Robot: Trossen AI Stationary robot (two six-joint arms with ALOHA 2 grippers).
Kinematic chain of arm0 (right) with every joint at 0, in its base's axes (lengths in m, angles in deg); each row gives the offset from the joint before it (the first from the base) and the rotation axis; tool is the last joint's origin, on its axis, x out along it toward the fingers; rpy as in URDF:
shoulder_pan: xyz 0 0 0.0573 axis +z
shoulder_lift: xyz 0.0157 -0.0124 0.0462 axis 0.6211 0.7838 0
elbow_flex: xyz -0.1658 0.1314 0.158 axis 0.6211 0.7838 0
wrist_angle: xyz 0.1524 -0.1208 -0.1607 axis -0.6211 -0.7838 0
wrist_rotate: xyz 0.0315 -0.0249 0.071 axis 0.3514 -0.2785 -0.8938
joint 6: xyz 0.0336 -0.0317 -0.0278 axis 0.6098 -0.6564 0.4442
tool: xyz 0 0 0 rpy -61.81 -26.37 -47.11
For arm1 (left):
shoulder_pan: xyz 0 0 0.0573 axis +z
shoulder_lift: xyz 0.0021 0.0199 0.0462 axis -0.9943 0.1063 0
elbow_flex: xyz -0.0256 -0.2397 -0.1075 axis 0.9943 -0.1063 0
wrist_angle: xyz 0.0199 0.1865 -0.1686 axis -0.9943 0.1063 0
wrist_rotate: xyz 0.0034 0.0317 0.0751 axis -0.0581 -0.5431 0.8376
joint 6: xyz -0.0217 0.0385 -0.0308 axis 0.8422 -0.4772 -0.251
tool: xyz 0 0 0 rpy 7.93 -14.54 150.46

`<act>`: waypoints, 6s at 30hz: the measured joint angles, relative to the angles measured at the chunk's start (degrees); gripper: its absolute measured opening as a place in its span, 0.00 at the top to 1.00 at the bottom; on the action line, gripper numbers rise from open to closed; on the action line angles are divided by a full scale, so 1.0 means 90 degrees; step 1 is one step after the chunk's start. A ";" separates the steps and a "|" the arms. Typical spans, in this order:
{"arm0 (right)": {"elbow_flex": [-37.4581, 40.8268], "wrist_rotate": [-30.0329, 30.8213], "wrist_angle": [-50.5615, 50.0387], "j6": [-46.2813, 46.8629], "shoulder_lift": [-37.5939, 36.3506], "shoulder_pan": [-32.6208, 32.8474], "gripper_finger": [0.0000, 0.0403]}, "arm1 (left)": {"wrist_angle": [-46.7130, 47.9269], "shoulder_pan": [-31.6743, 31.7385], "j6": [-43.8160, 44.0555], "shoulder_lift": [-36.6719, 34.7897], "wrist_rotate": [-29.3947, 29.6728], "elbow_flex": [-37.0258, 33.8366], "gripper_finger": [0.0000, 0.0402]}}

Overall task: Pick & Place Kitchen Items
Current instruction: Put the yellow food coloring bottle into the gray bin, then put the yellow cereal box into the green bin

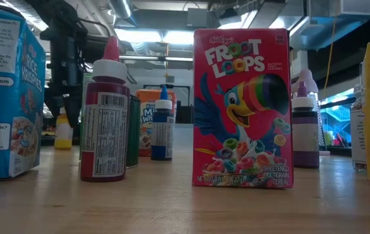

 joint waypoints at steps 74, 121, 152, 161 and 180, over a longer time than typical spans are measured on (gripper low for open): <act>0.0002 -0.0007 -0.0120 -0.0289 0.0214 -0.0002 0.60 | -0.0468 0.1368 -0.2158 0.2451 0.0415 0.3047 0.65; 0.0002 0.0019 -0.0119 -0.0335 0.0393 -0.0002 0.60 | -0.0964 0.1659 -0.2951 0.3096 0.0275 0.3088 0.65; 0.0002 0.0013 -0.0118 -0.0287 0.0393 0.0000 0.60 | -0.0913 0.1656 -0.2954 0.3096 0.0102 0.3088 0.52; 0.0002 -0.0002 -0.0119 -0.0282 0.0393 -0.0001 0.60 | -0.0675 0.1659 -0.2947 0.3096 0.0092 0.3177 0.45; -0.0014 0.0062 -0.0135 0.0267 0.0280 0.0010 0.44 | 0.1248 0.1649 -0.2942 0.3093 0.0147 0.4488 0.43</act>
